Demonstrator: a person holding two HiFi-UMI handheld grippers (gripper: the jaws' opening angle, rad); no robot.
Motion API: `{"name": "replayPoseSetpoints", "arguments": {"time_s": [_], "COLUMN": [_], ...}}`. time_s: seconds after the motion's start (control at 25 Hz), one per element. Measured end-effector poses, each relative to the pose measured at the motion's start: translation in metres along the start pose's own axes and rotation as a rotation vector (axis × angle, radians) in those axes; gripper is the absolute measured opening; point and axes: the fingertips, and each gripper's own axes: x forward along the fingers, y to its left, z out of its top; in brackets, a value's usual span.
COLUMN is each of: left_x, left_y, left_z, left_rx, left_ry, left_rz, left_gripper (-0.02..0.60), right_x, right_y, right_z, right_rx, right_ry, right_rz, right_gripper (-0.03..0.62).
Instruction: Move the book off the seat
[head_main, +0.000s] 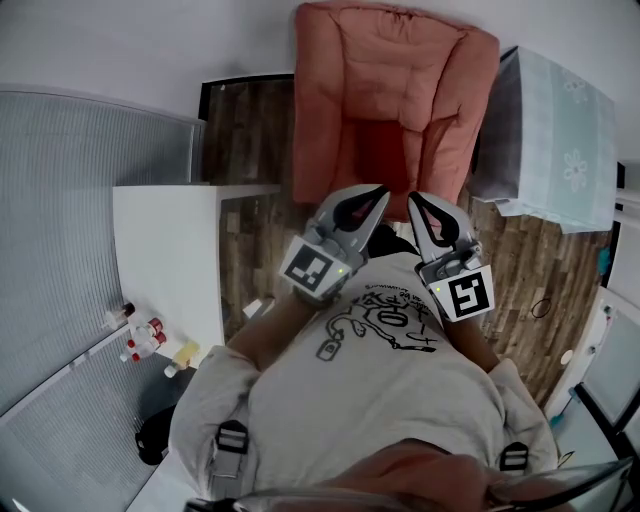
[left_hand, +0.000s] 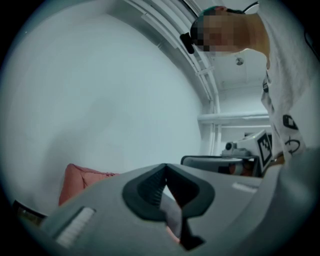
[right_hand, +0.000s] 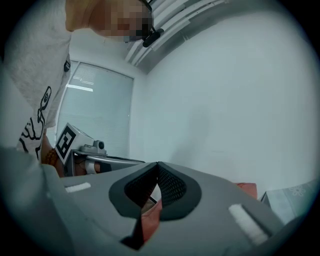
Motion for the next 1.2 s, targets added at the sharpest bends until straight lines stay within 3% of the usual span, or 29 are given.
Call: {"name": "replayPoseSetpoints", "arguments": {"time_s": [0.64,1.2], "left_x": [0.092,0.109], "left_y": [-0.010,0.031], "left_z": [-0.009,-0.019], "left_rx": [-0.002,-0.040], "left_ry": [0.016,0.048], "left_rz": [0.032,0.012], "left_gripper": [0.000,0.000], "right_x": [-0.017,0.022], "right_y": [-0.094,-0.114], "right_z": [-0.005,-0.020], "right_rx": [0.030,0.058], "right_ry": [0.003,0.035], "right_rz": [0.022,0.013], "right_gripper": [0.005,0.005]}}
